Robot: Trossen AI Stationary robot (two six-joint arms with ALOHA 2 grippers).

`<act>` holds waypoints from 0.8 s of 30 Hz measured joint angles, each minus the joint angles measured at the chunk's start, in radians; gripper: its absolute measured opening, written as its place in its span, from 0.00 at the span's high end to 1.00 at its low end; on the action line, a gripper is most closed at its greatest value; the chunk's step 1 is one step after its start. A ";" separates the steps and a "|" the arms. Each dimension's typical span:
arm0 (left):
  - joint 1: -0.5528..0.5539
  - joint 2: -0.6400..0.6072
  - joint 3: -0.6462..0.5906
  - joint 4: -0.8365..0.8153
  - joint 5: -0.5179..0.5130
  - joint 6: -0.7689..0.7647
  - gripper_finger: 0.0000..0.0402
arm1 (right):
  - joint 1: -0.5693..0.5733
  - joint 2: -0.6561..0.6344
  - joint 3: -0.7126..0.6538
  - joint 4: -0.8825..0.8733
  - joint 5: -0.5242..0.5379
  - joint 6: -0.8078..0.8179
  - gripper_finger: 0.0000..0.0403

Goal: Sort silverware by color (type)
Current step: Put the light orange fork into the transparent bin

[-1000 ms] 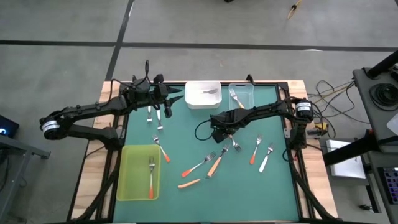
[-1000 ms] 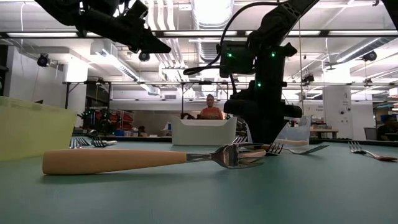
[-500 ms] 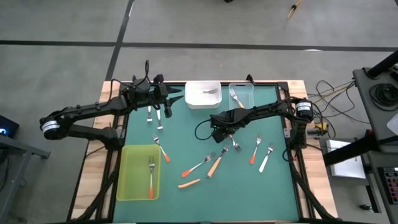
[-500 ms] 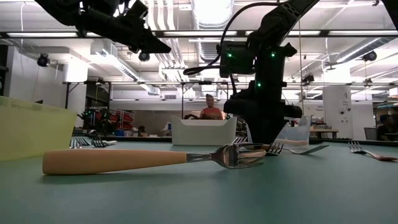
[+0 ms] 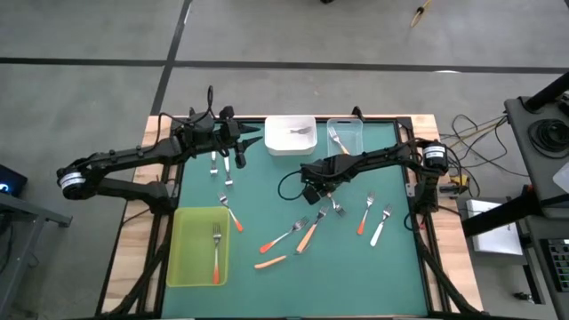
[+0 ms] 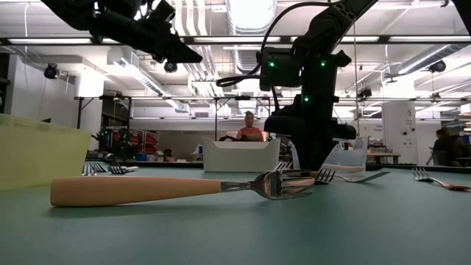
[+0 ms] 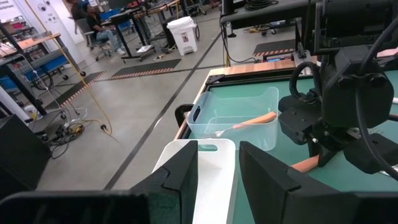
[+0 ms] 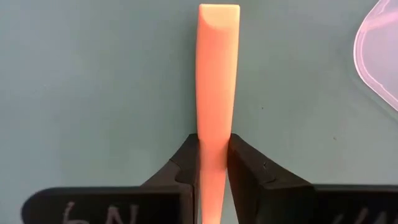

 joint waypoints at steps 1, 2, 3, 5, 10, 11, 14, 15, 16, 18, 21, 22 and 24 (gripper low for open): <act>0.000 0.000 0.000 0.000 0.000 0.000 0.75 | 0.000 0.000 0.000 0.000 0.000 0.001 0.89; 0.000 0.000 0.000 0.000 0.000 0.000 0.75 | 0.000 -0.001 0.000 0.000 0.000 0.001 0.90; 0.000 0.000 0.000 0.000 0.000 0.000 0.75 | 0.000 -0.004 0.000 -0.001 0.000 0.001 0.89; 0.000 0.000 0.000 0.000 0.000 0.000 0.75 | 0.000 -0.014 -0.001 -0.002 0.001 0.001 0.90; 0.000 0.000 0.000 0.000 0.000 0.000 0.75 | 0.000 -0.062 -0.006 -0.013 0.003 -0.015 0.90; 0.000 0.000 0.000 0.000 0.000 0.000 0.75 | 0.000 -0.080 -0.006 -0.010 0.005 -0.024 0.90; 0.000 0.000 0.000 0.001 0.000 0.000 0.75 | 0.001 -0.134 -0.005 -0.009 0.029 -0.052 0.90; 0.000 0.000 0.000 0.002 0.000 0.000 0.75 | 0.003 -0.149 -0.005 -0.009 0.048 -0.062 0.90; 0.000 0.000 0.000 0.002 0.000 0.000 0.75 | 0.005 -0.167 -0.005 -0.007 0.065 -0.079 0.90; 0.000 0.000 0.000 0.002 0.000 0.000 0.75 | 0.011 -0.211 -0.005 -0.005 0.100 -0.114 0.90; 0.000 0.000 0.000 0.002 0.000 0.000 0.75 | 0.020 -0.277 -0.004 0.014 0.157 -0.180 0.90; 0.000 0.000 0.000 0.003 0.000 -0.001 0.75 | 0.025 -0.296 -0.007 0.038 0.176 -0.214 0.90; 0.000 0.000 0.000 0.003 0.000 -0.009 0.75 | 0.035 -0.337 -0.019 0.102 0.203 -0.285 0.90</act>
